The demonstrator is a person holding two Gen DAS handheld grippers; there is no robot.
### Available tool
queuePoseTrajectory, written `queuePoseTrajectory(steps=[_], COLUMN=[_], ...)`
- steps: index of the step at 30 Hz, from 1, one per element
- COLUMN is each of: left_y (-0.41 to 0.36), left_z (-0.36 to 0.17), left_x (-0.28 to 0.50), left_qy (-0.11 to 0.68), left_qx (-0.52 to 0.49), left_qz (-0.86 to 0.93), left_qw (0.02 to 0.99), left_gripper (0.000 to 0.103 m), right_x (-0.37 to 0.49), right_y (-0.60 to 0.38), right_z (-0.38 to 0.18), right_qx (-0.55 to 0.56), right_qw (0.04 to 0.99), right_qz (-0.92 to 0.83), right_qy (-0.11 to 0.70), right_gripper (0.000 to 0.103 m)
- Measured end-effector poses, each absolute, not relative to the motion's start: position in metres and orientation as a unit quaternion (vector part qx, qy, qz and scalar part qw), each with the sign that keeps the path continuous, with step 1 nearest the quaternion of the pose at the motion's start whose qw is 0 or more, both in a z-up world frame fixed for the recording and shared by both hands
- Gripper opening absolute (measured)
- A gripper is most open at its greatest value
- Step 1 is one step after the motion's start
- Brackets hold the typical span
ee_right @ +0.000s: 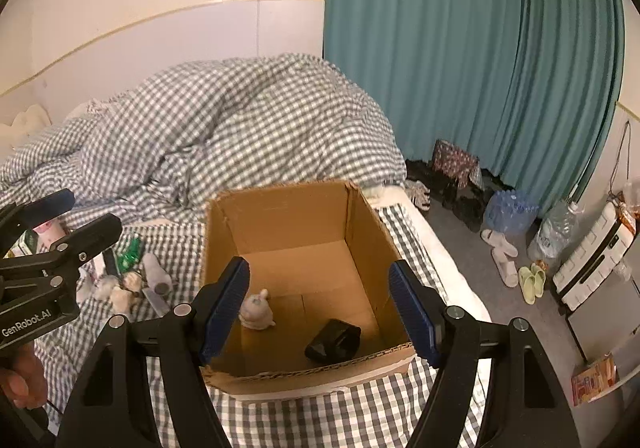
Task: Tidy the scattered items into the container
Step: 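Withdraw both tools from the box back toward the remaining items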
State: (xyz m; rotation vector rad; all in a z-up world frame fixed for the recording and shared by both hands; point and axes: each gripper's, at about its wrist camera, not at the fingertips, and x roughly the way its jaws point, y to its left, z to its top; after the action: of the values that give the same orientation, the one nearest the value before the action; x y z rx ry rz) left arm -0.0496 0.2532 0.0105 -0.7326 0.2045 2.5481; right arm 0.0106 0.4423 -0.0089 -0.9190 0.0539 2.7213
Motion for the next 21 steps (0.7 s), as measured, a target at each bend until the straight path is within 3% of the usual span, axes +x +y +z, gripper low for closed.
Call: queuePoseTrajectory(steps=[11,18,21], left_y=[0.186,0.136,0.118], left_z=[0.043,0.057,0.059], left_x=[-0.017,-0.001,0.003], left_qy=[0.045,0.021,0.016], left_qx=[-0.238,-0.216,-0.215], left_qz=[0.947,0.96,0.964], left_qw=[0.209,0.175,0.158], left_gripper=[0.088,0.103,0.103], right_x=[0.045,0.061,0.066], right_y=[0.396,0.365,0.354], right_z=[0.03,0.048,0.054], right_qx=[-0.275,-0.249,-0.24], right_qw=[0.121,0.105,0.1], right_qz=[0.954,0.963,0.966], right_qy=[0.003,-0.003,-0.005], right_gripper=[0.084,0.096,0.103])
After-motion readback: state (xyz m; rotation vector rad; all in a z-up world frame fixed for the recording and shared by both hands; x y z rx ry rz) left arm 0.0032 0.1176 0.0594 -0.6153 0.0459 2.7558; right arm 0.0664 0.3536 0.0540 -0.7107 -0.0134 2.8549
